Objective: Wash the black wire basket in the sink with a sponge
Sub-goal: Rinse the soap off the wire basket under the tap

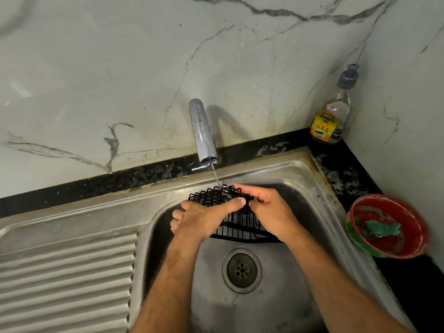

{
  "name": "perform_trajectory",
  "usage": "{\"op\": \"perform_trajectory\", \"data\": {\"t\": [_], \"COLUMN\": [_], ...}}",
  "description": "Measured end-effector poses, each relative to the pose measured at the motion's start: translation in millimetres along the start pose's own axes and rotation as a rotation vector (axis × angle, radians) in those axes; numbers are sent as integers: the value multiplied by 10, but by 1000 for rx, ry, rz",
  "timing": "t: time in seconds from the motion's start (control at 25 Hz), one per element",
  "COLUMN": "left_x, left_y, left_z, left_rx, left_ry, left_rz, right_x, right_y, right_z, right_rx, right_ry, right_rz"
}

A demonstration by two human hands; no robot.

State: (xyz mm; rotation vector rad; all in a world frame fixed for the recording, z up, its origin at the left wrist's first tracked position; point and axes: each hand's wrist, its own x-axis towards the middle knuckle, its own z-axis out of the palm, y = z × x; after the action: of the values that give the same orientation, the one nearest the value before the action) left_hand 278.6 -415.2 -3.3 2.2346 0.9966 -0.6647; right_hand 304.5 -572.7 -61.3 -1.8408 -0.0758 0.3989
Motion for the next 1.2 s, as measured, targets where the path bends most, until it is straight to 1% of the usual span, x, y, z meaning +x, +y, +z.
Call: {"op": "perform_trajectory", "data": {"t": [0.16, 0.36, 0.44, 0.52, 0.64, 0.72, 0.76, 0.88, 0.92, 1.0, 1.04, 1.08, 1.2], "left_x": [35, -1, 20, 20, 25, 27, 35, 81, 90, 106, 113, 114, 72], "left_y": [-38, -86, -137, -162, -143, -157, -170, -248, -269, -290, -299, -307, -314], "left_z": [61, 63, 48, 31, -2, -29, -50, -123, -138, -153, -152, -145, -130], "left_rx": [-47, -33, -40, -4, 126, 125, 116, 88, 88, 97, 101, 105, 119], "left_ry": [-37, 30, 51, 109, 182, 180, 181, 177, 173, 174, 178, 184, 191], "left_rz": [48, 81, 75, 88, 164, 185, 180, 173, 181, 192, 193, 193, 175], "right_x": [-35, -99, -133, -177, -180, -126, -83, -3, -4, 18, 30, 41, 51], "right_y": [99, 49, 12, -71, -339, -418, -382, -256, -268, -337, -360, -347, -222], "right_z": [60, 122, 120, 145, 252, 306, 286, 138, 117, 149, 181, 203, 205], "right_rx": [81, 89, 65, 51, -17, -136, -182, -178, -160, -52, 14, 24, -126], "right_ry": [15, 34, 22, -4, -69, -131, -144, -170, -170, -180, -183, -175, -144], "right_rz": [-41, -53, -32, -29, -152, -217, -208, -33, -36, -131, -151, -135, 6]}}
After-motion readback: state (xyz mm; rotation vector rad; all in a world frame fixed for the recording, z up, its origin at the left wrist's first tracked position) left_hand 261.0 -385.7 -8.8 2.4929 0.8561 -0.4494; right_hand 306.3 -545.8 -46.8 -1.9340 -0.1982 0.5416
